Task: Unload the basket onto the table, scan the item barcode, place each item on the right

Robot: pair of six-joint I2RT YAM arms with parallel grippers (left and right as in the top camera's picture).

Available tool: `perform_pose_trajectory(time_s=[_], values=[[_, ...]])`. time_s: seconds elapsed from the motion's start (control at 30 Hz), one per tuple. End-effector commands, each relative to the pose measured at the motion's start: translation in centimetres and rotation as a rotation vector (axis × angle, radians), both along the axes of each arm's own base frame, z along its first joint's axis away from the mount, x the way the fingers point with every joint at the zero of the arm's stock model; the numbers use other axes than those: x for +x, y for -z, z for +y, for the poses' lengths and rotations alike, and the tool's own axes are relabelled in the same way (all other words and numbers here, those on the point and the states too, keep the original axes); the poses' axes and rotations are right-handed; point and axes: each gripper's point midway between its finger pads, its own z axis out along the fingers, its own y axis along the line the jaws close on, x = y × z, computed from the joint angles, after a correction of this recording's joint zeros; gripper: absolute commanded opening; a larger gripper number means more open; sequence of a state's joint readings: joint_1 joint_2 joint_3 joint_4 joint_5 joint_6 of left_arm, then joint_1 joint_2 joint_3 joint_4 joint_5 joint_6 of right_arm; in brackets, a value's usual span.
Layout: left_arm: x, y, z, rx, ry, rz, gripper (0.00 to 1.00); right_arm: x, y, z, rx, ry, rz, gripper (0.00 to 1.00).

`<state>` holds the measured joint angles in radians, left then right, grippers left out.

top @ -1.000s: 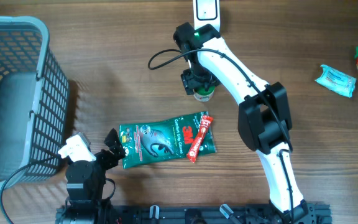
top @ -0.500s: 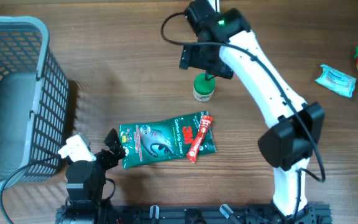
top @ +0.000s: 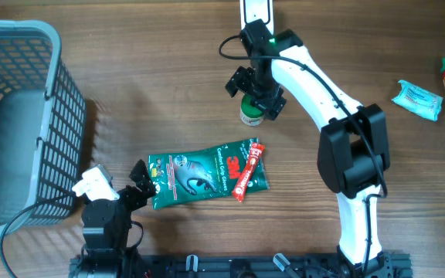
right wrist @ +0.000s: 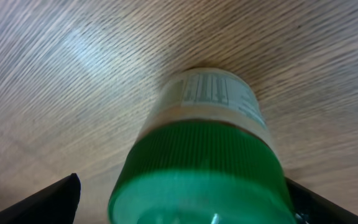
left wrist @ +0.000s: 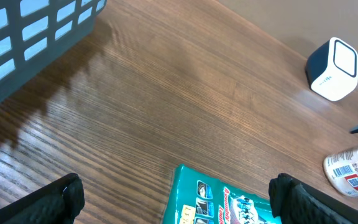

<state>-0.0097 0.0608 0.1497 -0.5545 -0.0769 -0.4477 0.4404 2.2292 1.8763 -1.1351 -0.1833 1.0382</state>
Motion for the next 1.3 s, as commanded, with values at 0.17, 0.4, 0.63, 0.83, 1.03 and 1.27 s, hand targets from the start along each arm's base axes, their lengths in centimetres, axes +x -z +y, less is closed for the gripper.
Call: perform_pose_trajectory(time_s=[0.17, 0.4, 0.63, 0.83, 1.03, 1.27], values=[[0.0, 0.0, 0.0, -0.009, -0.001, -0.003, 1.00, -1.5, 3.7, -1.9, -0.090, 0.113, 0.054, 0.74], [0.0, 0.0, 0.0, -0.009, -0.001, -0.003, 1.00, -2.0, 1.0, -0.1, 0.130, -0.160, 0.066, 0.65], [0.0, 0.0, 0.0, -0.009, -0.001, -0.003, 1.00, -5.8, -6.5, -2.7, 0.288, -0.323, 0.108, 0.62], [0.0, 0.0, 0.0, -0.009, -0.001, -0.003, 1.00, -10.8, -10.6, -3.6, 0.327, -0.467, 0.176, 0.64], [0.0, 0.0, 0.0, -0.009, -0.001, -0.003, 1.00, -11.9, -13.1, -3.7, 0.356, -0.543, 0.083, 0.63], [0.0, 0.0, 0.0, -0.009, -0.001, -0.003, 1.00, -12.4, -15.4, -4.0, 0.351, -0.557, 0.002, 0.63]])
